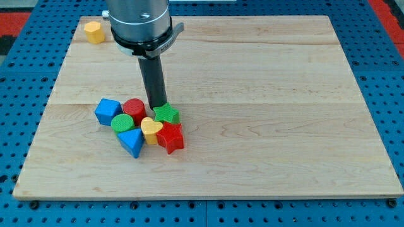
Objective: Adjust the group of blocks at the bottom left side of the board
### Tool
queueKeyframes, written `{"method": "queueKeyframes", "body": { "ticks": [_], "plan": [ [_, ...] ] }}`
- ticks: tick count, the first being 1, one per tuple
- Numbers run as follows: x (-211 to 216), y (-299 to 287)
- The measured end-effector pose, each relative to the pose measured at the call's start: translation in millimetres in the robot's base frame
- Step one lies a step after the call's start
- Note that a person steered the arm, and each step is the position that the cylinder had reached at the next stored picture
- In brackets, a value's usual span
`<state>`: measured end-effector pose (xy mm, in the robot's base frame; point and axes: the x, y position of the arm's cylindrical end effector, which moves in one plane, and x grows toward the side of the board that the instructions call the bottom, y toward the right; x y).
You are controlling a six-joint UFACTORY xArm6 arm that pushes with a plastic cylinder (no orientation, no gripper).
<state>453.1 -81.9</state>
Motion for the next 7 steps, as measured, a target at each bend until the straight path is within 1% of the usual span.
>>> {"method": "queueKeyframes", "body": {
  "ticks": [1,2,3,4,5,6,7],
  "plan": [
    [-4,7],
    [-39,-11],
    [-36,-52],
    [-10,-52],
    [-1,-40],
    [0,-33],
    [-2,-39]
  ]
}}
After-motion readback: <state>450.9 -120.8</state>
